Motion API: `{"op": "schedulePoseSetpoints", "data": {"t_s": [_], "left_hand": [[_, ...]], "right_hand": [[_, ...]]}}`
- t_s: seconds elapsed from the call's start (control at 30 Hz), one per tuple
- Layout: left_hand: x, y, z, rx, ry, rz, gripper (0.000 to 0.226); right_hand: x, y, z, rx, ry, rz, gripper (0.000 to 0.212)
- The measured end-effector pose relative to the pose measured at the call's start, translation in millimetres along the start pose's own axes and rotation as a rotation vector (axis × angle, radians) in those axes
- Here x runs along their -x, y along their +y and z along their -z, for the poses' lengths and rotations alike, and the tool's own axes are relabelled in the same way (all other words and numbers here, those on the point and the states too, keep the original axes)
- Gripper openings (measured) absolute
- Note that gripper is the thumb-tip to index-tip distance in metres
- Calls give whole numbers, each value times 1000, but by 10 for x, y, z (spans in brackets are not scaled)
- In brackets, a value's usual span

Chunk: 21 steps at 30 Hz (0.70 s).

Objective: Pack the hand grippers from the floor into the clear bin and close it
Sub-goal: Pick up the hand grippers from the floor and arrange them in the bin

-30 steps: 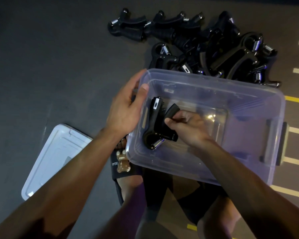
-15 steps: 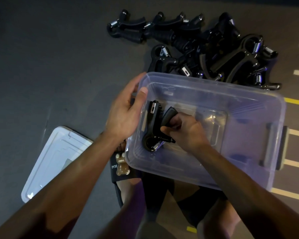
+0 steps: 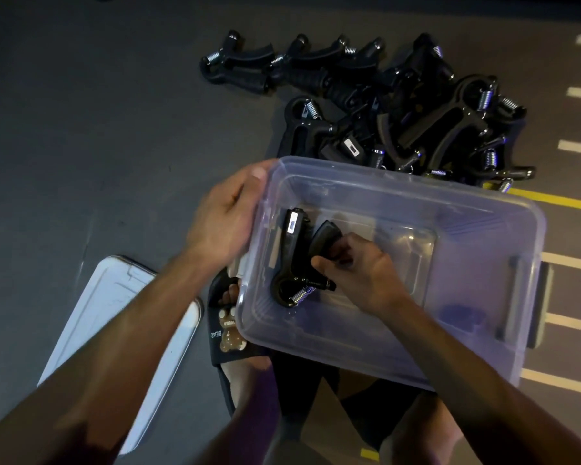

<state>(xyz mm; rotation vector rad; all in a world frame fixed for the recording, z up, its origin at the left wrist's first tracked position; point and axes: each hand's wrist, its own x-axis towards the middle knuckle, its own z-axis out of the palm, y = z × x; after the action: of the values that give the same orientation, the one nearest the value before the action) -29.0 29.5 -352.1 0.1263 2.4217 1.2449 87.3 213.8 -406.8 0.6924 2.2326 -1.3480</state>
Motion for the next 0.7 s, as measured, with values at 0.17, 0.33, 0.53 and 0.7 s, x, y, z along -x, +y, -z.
{"op": "schedulePoseSetpoints", "data": {"t_s": [0.17,0.33,0.53,0.7], "left_hand": [[-733,53,56,-52,-166,49,20],[-1180,146,-305,-72,-359,45,25],[-1390,136,-489,-411,-482,-77,43],[-1450,99,-526,-513,-502,-186,36]], "right_hand": [[-79,14,122,-44,83,-16,30],[-169,-77,211,-35,41,-56,27],[-185,-74,247,-81,-6,-66,24],[-189,-90,278,-89,-28,-90,25]]}}
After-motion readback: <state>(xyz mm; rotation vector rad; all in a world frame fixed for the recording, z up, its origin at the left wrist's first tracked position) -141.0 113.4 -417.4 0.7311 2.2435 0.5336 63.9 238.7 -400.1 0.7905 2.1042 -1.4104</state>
